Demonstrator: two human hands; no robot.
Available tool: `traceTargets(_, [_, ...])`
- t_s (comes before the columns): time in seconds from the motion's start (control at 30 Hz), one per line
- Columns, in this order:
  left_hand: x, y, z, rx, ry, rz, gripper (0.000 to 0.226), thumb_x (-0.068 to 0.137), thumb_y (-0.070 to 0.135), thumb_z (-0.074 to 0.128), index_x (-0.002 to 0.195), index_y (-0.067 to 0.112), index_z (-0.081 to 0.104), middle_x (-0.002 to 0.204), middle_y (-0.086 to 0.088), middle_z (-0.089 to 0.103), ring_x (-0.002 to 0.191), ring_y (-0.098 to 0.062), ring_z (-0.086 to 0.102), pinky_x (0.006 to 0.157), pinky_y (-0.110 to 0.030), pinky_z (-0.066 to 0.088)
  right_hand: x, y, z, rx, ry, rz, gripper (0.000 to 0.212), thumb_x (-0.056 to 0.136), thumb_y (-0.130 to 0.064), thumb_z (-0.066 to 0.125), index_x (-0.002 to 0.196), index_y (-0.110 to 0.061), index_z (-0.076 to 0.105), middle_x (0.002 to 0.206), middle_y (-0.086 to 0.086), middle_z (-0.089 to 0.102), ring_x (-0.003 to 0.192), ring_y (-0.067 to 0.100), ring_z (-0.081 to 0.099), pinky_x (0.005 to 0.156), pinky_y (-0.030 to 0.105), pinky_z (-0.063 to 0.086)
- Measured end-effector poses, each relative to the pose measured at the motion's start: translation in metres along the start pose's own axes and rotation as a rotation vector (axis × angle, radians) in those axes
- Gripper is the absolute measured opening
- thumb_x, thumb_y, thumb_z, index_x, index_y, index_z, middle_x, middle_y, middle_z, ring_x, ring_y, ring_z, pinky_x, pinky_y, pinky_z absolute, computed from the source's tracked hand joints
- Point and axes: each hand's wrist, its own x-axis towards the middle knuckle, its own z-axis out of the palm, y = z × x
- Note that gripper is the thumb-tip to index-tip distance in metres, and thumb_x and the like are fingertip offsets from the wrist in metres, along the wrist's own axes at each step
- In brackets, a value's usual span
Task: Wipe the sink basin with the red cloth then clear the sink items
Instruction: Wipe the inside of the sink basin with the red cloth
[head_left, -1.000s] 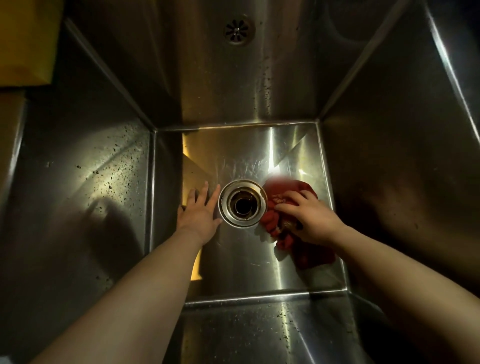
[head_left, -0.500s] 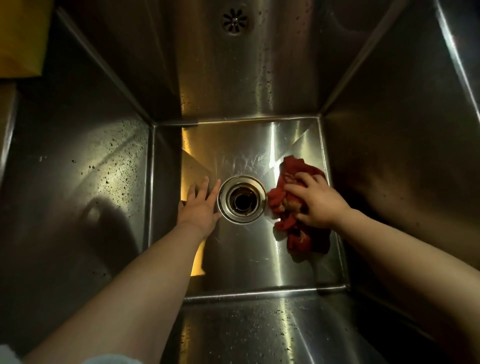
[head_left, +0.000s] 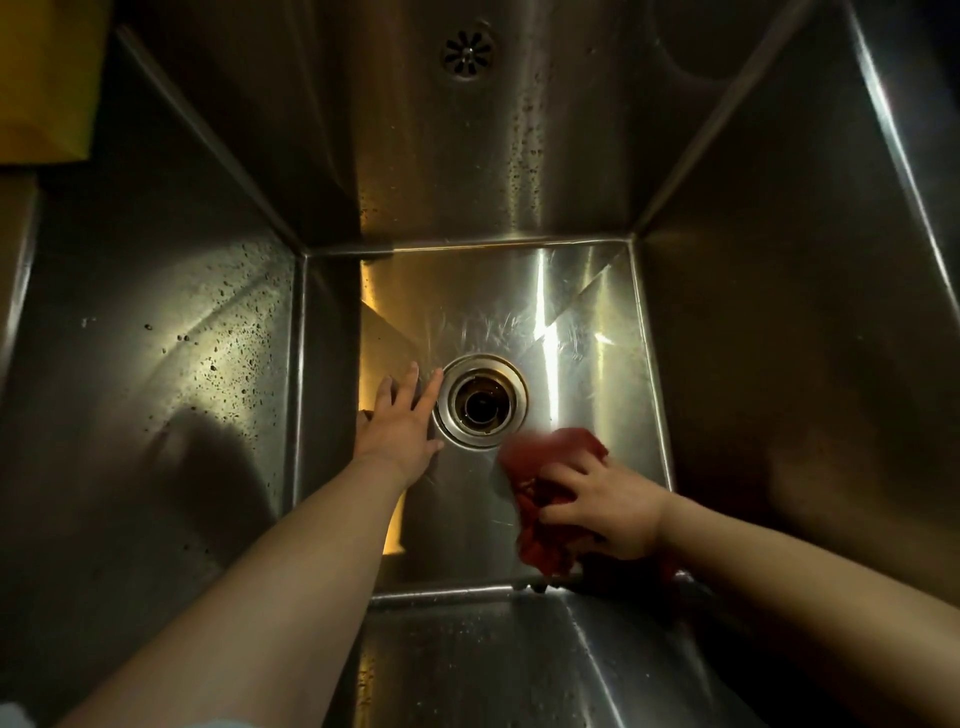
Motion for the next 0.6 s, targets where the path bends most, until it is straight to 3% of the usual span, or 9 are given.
traceTargets(0.17, [-0.001,-0.003,0.0,0.013,-0.004,0.009,0.088,0.09,0.045,0.054,0.146,0.038,-0.014,0.157,0.006,-0.019,0.145,-0.029,-0.011,0.113,-0.055,0.019,0.016,-0.016,0.003,0.092,0.131,0.084,0.053,0.084,-0.049,0.054,0.132,-0.042,0.034,0.146,0.003,0.022,0.131,0.032,0.022,0.101,0.047,0.035])
traceTargets(0.43, [-0.002,-0.008,-0.004,0.036,0.009,0.05,0.085,0.092,0.045,0.051,0.147,0.037,-0.014,0.158,0.006,-0.013,0.145,-0.027,-0.006,0.113,-0.053,0.02,0.064,-0.038,-0.008,0.557,0.592,0.567,0.064,0.07,-0.038,0.071,0.127,-0.04,0.04,0.138,-0.002,0.026,0.124,0.029,0.029,0.097,0.048,0.042])
traceTargets(0.53, [0.0,-0.01,-0.007,0.029,0.024,0.065,0.075,0.096,0.04,0.044,0.147,0.038,-0.012,0.159,0.007,-0.009,0.145,-0.026,-0.003,0.113,-0.052,0.021,0.067,-0.032,-0.012,0.61,0.637,0.572,0.076,0.064,-0.059,0.069,0.13,-0.044,0.034,0.138,-0.008,0.025,0.125,0.022,0.029,0.098,0.043,0.042])
traceTargets(0.6, [0.0,-0.012,-0.008,0.025,0.039,0.081,0.068,0.099,0.039,0.037,0.147,0.038,-0.01,0.159,0.006,-0.006,0.145,-0.027,0.0,0.113,-0.052,0.023,0.058,-0.018,-0.017,0.564,0.653,0.536,0.084,0.059,-0.081,0.057,0.131,-0.045,0.033,0.138,-0.013,0.029,0.123,0.015,0.034,0.089,0.037,0.042])
